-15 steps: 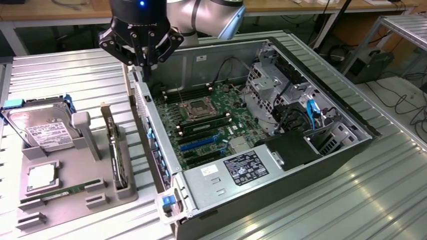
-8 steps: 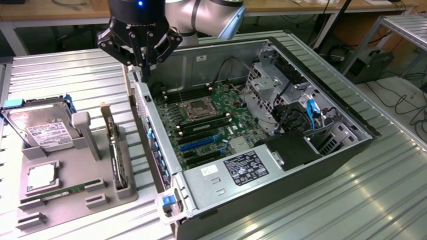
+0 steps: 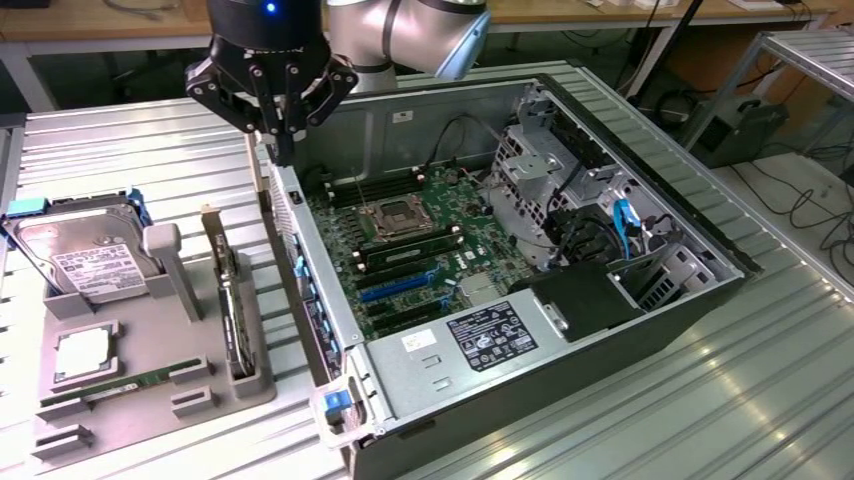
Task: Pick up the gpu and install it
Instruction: 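Reach for the gpu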
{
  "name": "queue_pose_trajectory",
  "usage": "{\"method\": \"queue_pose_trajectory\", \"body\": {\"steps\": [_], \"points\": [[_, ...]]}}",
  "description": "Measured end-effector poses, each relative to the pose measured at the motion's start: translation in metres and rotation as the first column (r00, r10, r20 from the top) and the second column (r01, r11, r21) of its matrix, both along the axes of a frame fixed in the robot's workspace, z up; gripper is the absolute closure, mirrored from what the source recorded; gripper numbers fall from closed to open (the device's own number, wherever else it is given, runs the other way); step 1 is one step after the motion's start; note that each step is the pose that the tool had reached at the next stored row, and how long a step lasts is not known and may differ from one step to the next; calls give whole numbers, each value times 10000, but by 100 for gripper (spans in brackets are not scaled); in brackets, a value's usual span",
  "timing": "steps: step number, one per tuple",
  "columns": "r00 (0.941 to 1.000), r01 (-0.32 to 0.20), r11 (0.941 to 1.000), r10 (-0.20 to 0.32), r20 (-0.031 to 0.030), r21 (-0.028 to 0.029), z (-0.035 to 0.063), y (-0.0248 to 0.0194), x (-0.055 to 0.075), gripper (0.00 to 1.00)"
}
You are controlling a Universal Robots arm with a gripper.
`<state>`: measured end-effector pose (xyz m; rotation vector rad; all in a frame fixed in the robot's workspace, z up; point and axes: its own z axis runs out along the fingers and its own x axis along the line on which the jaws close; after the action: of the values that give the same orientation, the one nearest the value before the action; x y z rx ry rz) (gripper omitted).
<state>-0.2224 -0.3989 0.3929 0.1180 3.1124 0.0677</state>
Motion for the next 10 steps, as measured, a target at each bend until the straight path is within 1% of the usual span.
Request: {"method": "queue_pose_trajectory", "body": {"steps": [10], "points": [[10000,-1,10000,1,0,0,0,0,-26,89]]}}
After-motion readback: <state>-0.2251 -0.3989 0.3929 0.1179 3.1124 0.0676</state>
